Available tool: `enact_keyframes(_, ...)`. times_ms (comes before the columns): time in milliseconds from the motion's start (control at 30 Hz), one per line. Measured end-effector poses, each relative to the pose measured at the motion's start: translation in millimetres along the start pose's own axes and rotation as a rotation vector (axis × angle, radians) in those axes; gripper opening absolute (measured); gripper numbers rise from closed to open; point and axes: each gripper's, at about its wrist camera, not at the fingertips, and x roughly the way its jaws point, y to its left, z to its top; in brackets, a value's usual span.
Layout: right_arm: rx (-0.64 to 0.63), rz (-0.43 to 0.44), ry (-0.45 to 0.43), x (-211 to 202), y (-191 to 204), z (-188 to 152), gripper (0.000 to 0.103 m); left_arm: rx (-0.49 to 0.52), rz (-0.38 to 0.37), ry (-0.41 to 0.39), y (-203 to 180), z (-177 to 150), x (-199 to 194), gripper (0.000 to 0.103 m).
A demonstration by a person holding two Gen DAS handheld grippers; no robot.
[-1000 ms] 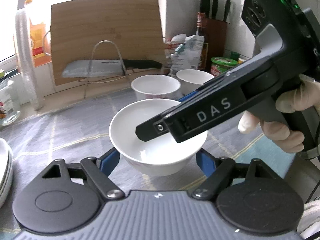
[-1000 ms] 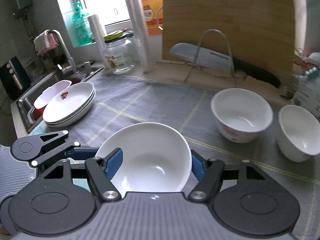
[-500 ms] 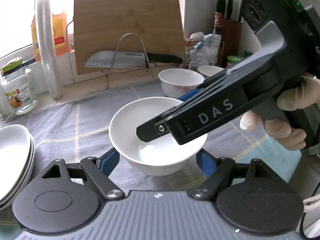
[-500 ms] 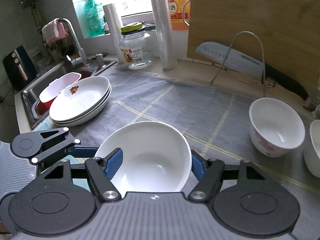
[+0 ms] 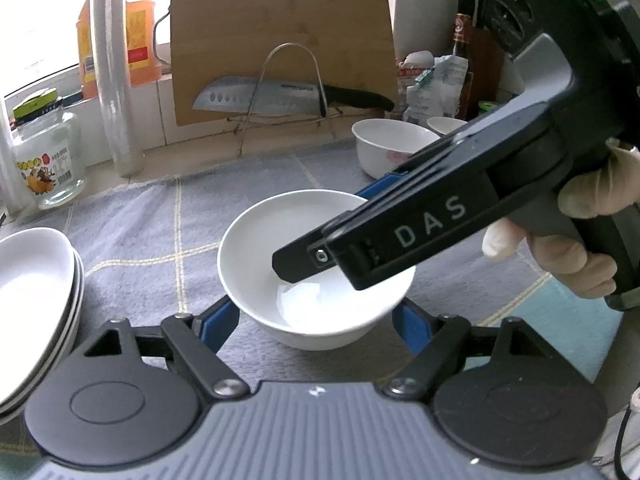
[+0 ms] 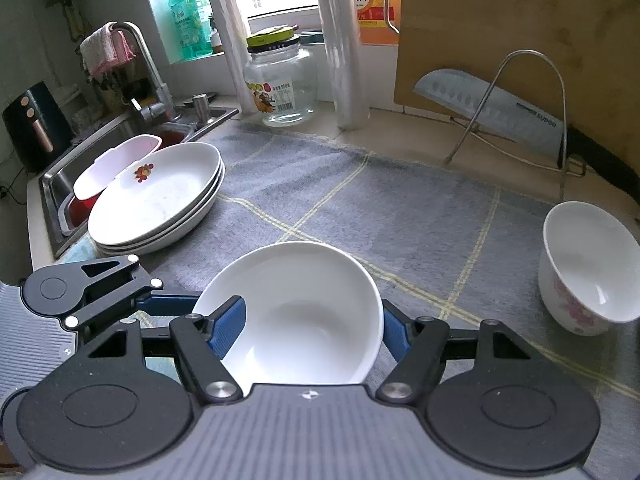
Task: Organize plates and bowls
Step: 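Carry the white bowl with the right gripper toward the plate stack, then lower the white bowl beside the plate stack and open the right gripper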
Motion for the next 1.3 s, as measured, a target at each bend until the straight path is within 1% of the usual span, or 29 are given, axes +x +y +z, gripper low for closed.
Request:
enact_keyframes(333,0.014,-0.005,0.009,8,-3,2,0.076,-0.002,-0.009,0.006,6,1,6,0.083)
enact_keyframes(767,0.026,-0.003,0.011,9,-4,2,0.077,0.011,0.000,0.004,5,0,9,0.084)
enact_keyframes(833,0.035,0.009,0.013,9,-5,2,0.082,0.023,0.014,0.005,4,0,10,0.087)
enact_keyframes(900,0.046,0.010,0.000,8,-5,1,0.101,0.024,0.021,0.005,3,0,10,0.089)
enact_keyframes(933,0.052,0.003,-0.015,6,-6,1,0.103,0.018,0.019,0.002,3,-1,9,0.091)
enact_keyframes(967,0.056,0.002,-0.020,4,-6,1,0.103,0.009,0.012,-0.004,4,-1,8,0.095)
enact_keyframes(1000,0.060,0.002,-0.019,3,-7,1,0.103,-0.001,0.010,-0.011,5,-1,6,0.096)
enact_keyframes(1233,0.072,-0.053,-0.032,-6,-9,2,0.103,-0.025,0.026,-0.030,4,1,-7,0.096)
enact_keyframes(1300,0.075,-0.082,-0.028,-9,-10,2,0.103,-0.025,0.036,-0.032,3,2,-10,0.098)
